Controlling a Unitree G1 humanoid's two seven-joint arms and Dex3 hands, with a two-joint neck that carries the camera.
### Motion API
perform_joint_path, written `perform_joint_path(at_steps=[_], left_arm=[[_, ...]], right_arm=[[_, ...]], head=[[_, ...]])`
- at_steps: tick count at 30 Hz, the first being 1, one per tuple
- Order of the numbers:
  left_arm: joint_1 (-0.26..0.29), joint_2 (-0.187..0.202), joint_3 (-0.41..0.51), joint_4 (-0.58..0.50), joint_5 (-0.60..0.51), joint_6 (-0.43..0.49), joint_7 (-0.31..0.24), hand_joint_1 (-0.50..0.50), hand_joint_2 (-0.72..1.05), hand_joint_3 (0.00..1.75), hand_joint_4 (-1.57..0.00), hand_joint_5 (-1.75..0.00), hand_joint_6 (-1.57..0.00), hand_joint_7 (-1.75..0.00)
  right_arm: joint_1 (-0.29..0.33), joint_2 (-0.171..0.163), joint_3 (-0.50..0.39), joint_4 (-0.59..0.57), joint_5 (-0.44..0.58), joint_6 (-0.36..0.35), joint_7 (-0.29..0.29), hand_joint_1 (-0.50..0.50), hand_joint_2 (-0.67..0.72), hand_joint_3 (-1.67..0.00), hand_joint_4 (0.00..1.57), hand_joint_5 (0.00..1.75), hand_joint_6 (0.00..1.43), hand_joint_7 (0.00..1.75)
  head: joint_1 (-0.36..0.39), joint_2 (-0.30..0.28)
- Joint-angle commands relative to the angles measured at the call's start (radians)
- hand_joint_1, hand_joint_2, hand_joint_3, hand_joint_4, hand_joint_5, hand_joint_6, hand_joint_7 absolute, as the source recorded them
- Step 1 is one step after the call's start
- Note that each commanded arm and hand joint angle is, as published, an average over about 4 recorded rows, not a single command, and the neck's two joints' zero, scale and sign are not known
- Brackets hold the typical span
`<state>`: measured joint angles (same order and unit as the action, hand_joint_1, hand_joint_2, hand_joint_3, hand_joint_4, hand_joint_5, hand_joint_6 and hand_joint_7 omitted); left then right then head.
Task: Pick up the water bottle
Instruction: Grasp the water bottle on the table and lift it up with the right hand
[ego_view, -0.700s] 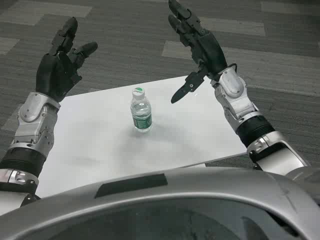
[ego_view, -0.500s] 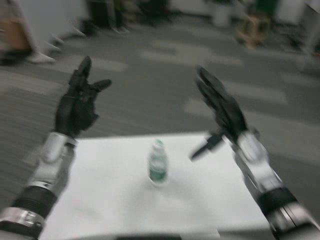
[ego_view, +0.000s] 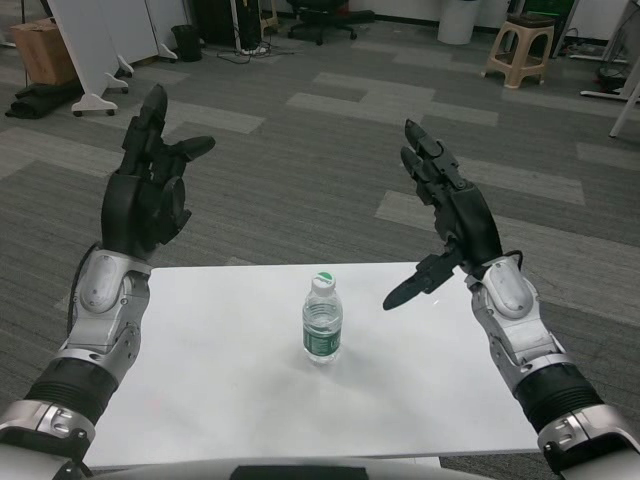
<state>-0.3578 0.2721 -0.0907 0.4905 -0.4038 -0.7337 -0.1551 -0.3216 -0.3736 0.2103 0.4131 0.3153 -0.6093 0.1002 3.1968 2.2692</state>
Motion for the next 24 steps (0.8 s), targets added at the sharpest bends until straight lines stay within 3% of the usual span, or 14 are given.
perform_joint_path(at_steps=[1,10,18,24], left_arm=[[-0.016,-0.002,-0.003,0.012,0.002,0.001,-0.001,-0.48,1.03,0.46,0.0,-1.13,0.0,0.0],[-0.02,0.0,0.003,0.012,0.007,0.02,-0.007,-0.48,0.96,0.44,0.0,-1.05,0.0,0.0],[-0.028,0.021,0.018,-0.002,0.062,0.163,-0.046,-0.48,0.89,0.46,0.0,-0.72,0.0,0.0],[-0.077,0.038,-0.031,0.004,0.084,0.298,-0.098,-0.48,0.78,0.44,0.0,-0.72,0.0,0.0]], right_arm=[[-0.024,-0.001,-0.008,0.007,0.005,0.0,-0.004,-0.46,0.28,-0.08,0.0,0.0,0.0,0.0],[-0.028,-0.001,-0.008,0.018,0.005,0.0,-0.004,-0.46,0.28,-0.08,0.0,0.0,0.0,0.0],[-0.032,-0.001,-0.006,0.035,0.005,0.001,-0.004,-0.46,0.28,-0.08,0.0,0.0,0.0,0.0],[-0.033,-0.001,-0.004,0.045,0.005,0.002,-0.004,-0.46,0.28,-0.12,0.0,0.0,0.0,0.0]], head=[[-0.002,-0.004],[-0.004,-0.021],[-0.005,-0.035],[-0.005,-0.046]])
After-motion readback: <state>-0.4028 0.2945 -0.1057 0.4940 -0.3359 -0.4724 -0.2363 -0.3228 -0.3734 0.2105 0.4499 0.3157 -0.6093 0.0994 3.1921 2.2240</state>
